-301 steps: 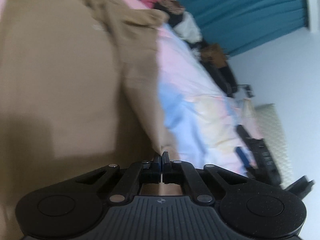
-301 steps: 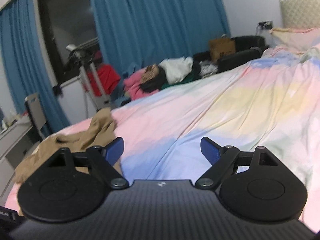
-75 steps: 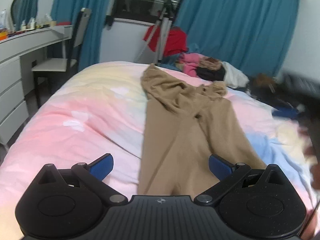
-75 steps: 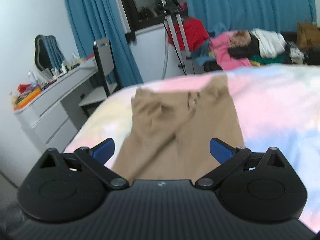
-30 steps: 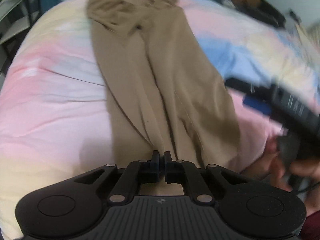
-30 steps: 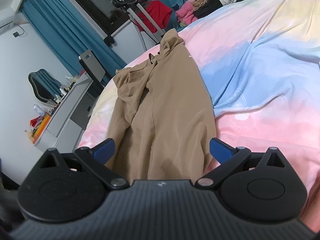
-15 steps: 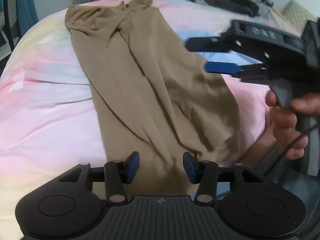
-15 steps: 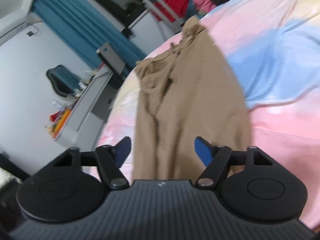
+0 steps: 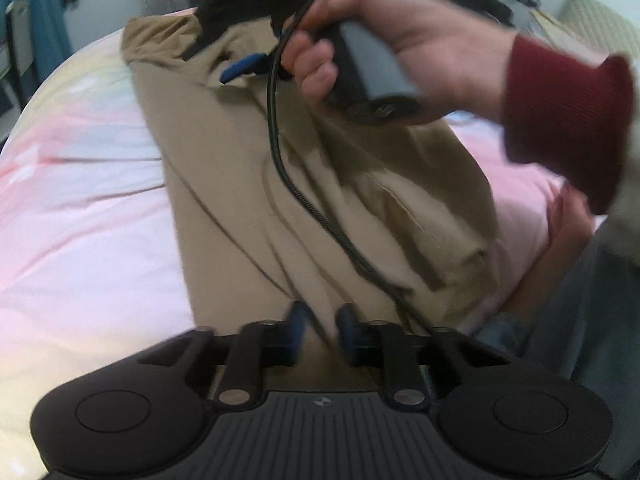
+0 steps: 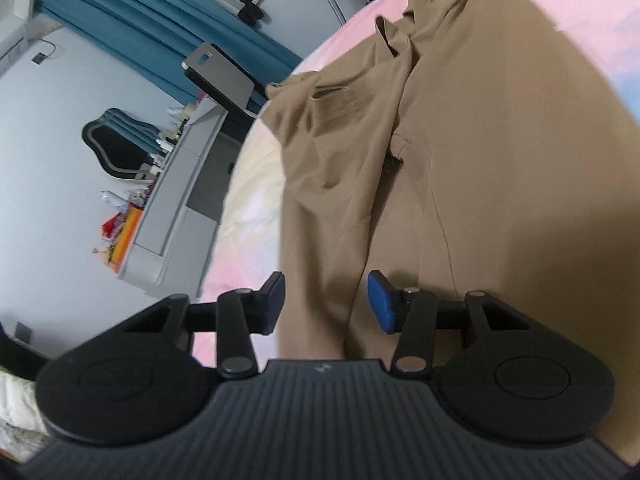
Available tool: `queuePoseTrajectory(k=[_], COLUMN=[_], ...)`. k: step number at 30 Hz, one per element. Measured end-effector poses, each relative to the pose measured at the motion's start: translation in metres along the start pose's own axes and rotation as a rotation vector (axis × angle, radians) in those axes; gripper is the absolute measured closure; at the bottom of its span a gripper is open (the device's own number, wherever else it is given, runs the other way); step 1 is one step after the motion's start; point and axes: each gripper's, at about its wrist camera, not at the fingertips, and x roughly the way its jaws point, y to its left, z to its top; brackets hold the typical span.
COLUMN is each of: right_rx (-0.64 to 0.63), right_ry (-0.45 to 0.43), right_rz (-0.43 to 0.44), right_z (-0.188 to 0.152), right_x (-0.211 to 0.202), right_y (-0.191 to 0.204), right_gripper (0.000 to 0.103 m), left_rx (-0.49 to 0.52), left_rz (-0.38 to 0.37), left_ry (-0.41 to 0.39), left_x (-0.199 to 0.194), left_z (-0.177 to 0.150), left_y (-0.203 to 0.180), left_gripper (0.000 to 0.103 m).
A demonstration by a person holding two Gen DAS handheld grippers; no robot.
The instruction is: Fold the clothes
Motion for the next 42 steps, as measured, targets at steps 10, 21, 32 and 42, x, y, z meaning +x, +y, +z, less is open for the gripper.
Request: queuePoseTrajectory(k=[10,21,32,42], right_rx=[-0.109,-0.269,-0.257,-0.040], right_ry=[-0.077,-0.138,-0.218,-0.185], right_rz=[0.028,-0.157,-0.172,-0.304], right_z=[0.003,0.012,-0.017,-0.107], right_x=[0.010,-0.021,-0.119,-0.204], right_y=[0.006,0.011,0.028,-0.016], right_gripper=[0.097,0.095,0.021,0.022], left_rx=[-0.130,-0.136,-0.326,-0.501], left_rz=[-0.254,-0.305,-0.213,-0.166], left_ry=[-0.158,-0.046,-0.199,-0.100], left_x=[-0.031,0.005,-0.026,-0.017], left_z=[-0.004,-0.007,-0.006,-0.010], left_y=[0.032,0.032,0.069,0.093], left_gripper=[0.101,0.086,0.020,0.012])
